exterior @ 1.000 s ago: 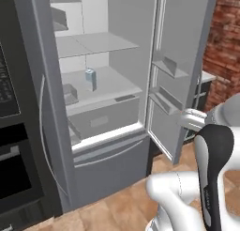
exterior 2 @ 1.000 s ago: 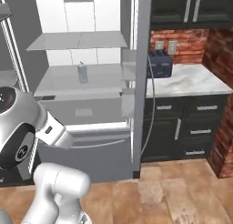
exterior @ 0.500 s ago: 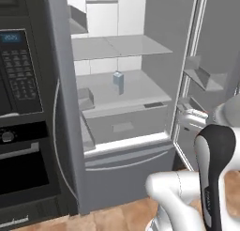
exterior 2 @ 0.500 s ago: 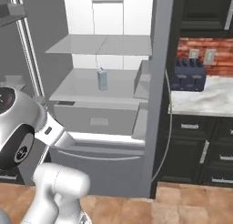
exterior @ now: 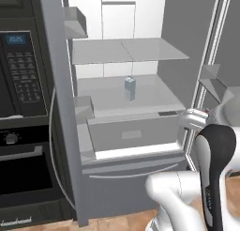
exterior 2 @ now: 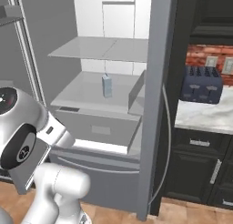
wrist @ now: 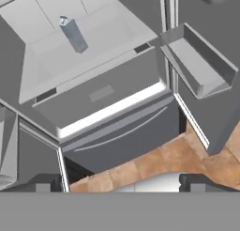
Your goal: Take a sugar cube from the saucer and place it inside the coffee. Then, grab milk from the fridge and place it next to the coffee on the counter to sweeten the coffee.
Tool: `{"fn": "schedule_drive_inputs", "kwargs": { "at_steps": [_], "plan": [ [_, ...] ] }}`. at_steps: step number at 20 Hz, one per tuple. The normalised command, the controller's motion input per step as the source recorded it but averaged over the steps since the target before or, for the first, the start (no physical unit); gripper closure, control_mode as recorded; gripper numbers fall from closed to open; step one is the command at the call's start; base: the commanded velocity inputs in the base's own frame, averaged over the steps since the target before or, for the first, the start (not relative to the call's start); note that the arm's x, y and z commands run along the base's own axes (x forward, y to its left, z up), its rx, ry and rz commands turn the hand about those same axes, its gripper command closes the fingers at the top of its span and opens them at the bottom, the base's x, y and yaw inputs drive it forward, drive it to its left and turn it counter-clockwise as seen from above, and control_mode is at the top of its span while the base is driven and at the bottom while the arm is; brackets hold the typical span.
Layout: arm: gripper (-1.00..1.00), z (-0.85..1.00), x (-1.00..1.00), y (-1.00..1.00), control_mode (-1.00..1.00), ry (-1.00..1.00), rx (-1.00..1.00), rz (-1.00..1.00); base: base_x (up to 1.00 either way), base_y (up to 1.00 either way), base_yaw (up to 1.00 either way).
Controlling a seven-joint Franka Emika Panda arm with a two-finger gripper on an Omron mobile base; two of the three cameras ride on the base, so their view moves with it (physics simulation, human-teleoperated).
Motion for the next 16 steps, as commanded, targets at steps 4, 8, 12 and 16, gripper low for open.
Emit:
{"fn": "schedule_drive_inputs", "kwargs": {
  "at_steps": [4,8,12,16],
  "plan": [
    [-1.00,0.00,0.00,0.00,1.00,0.00,0.00,0.00,0.51,0.00,0.11],
    [-1.00,-0.24,0.25,-0.01,-1.00,-0.11,-0.02,0.09,0.28,0.00,0.07],
    [-1.00,-0.09,0.46,-0.07,-1.00,-0.38,-0.03,0.22,0.00,0.00,0.00],
    [-1.00,-0.02,0.51,0.02,-1.00,-0.38,-0.16,0.26,0.00,0.00,0.00]
  ]
}}
